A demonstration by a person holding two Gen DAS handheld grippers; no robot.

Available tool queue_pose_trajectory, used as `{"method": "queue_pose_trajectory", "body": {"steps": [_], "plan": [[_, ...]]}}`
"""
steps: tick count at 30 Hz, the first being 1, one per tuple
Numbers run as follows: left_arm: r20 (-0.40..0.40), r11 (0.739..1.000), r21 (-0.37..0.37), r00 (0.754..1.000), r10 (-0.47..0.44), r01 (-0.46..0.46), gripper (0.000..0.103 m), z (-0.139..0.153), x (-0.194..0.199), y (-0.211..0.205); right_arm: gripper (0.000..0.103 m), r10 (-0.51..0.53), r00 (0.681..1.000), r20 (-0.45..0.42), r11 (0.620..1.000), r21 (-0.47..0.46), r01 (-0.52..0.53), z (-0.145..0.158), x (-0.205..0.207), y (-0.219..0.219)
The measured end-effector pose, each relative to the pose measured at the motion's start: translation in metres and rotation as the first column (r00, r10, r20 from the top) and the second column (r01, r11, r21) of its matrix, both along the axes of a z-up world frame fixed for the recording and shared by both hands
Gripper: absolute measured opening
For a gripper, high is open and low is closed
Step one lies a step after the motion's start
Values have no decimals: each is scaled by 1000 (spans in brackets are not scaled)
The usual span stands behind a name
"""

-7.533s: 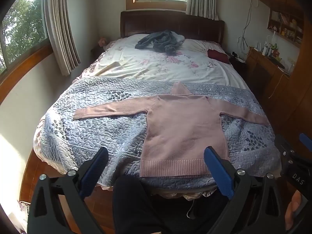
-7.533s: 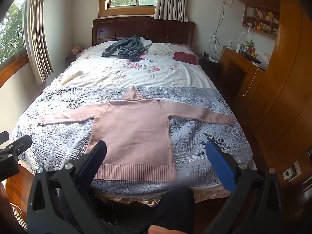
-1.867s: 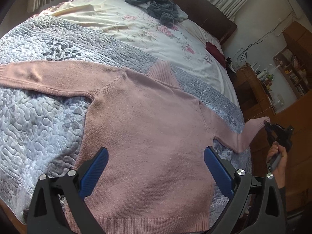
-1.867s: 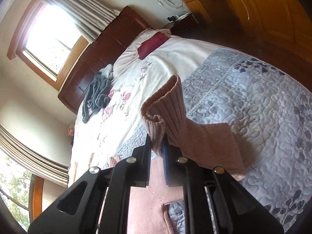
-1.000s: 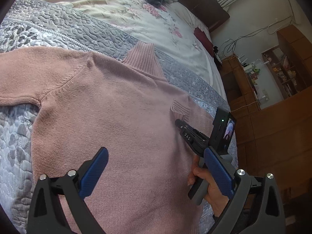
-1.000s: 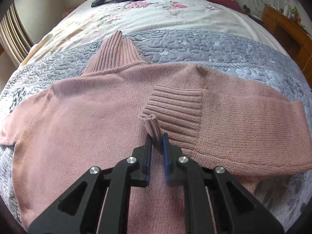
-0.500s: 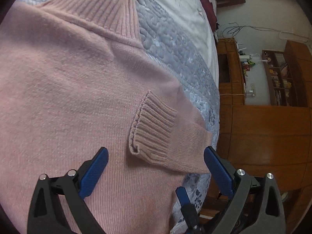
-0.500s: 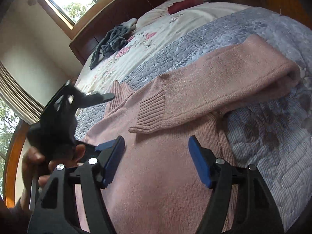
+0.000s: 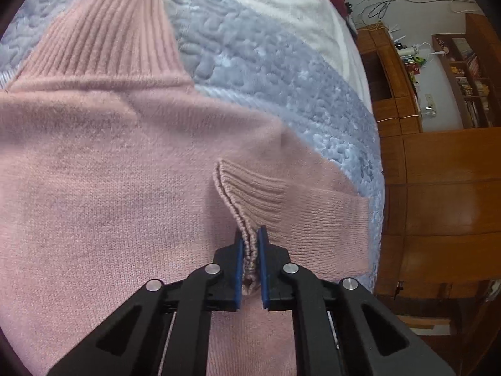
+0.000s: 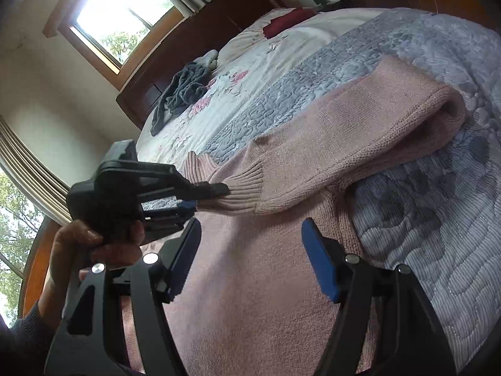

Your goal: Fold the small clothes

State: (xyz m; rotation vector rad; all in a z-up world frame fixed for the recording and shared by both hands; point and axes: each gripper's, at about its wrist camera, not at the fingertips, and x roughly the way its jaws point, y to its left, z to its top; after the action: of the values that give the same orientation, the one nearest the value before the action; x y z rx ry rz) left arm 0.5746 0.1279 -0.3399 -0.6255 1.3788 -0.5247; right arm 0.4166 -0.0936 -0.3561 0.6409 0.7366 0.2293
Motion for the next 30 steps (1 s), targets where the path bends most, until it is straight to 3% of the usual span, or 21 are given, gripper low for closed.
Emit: {"method": "queue_pose_trajectory", "body": {"steps": [9, 15, 18, 22, 30], "plan": [[255, 999, -15, 966, 33, -31, 5, 148, -13, 58, 67, 68, 998, 9, 998, -3, -68, 0, -2, 27], [334, 997, 26, 941, 60, -72, 5, 200, -25, 105, 67, 90, 996, 11, 996, -10, -89, 0, -2, 36], [340, 994, 45, 937, 81, -102, 5, 205, -31, 131, 67, 94, 996, 7, 996, -13, -94, -1, -1, 39], [310, 985, 72, 942, 126, -155, 5, 187, -31, 163, 67, 96, 995, 5, 995, -17, -96, -2, -1, 39], [171, 959, 103, 954, 246, -266, 5, 106, -34, 237, 67, 103, 995, -3, 994, -32, -103, -5, 1, 42]]}}
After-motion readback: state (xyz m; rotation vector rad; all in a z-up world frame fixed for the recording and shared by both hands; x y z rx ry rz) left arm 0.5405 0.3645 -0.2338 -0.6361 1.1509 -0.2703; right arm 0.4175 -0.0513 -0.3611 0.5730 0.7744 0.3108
